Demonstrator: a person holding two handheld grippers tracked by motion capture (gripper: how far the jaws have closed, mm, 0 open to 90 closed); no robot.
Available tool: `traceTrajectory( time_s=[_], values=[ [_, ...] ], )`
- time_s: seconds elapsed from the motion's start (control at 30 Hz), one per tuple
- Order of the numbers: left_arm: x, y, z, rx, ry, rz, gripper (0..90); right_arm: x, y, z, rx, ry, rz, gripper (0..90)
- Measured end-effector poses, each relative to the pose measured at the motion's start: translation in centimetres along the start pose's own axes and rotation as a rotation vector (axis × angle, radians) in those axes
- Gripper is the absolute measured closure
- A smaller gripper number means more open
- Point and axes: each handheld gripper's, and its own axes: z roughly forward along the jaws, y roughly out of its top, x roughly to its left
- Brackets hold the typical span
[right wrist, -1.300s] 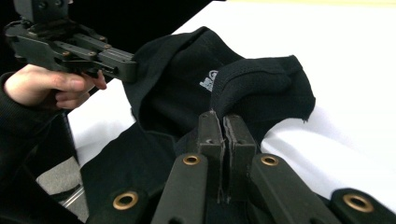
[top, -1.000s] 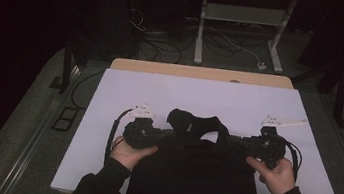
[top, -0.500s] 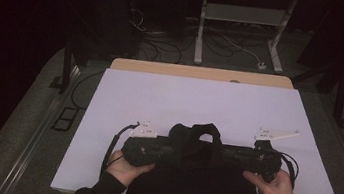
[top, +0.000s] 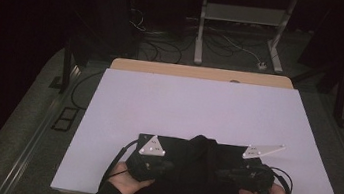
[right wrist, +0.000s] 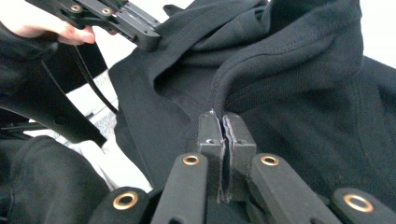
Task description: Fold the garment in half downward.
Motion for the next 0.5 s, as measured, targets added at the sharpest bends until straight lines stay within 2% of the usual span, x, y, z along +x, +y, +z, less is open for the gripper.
traceTrajectory(
  time_s=[0.07, 0.2, 0.37, 0.4, 0.5],
  values=[
    [-0.2, -0.1, 0.3, 0.023, 0.003, 0.018, 84.7, -0.3, -0.3, 0.3, 0.023, -0.014, 0.003, 85.8],
    [-0.5, -0.3, 0.8, 0.058, -0.007, 0.029, 84.7, -0.6, -0.6, 0.7, 0.050, -0.019, 0.014, 85.9],
    [-1.1, -0.7, 1.2, 0.085, -0.025, 0.011, 84.7, -0.4, -1.0, 1.2, 0.096, -0.005, 0.016, 85.9],
    [-1.2, -0.8, 1.2, 0.102, -0.031, 0.024, 84.7, -0.3, -1.1, 1.3, 0.105, -0.001, 0.013, 85.8],
    [-1.5, -1.1, 1.2, 0.116, -0.043, 0.029, 84.7, 0.0, -1.6, 1.4, 0.128, 0.010, 0.014, 85.8]
  ],
)
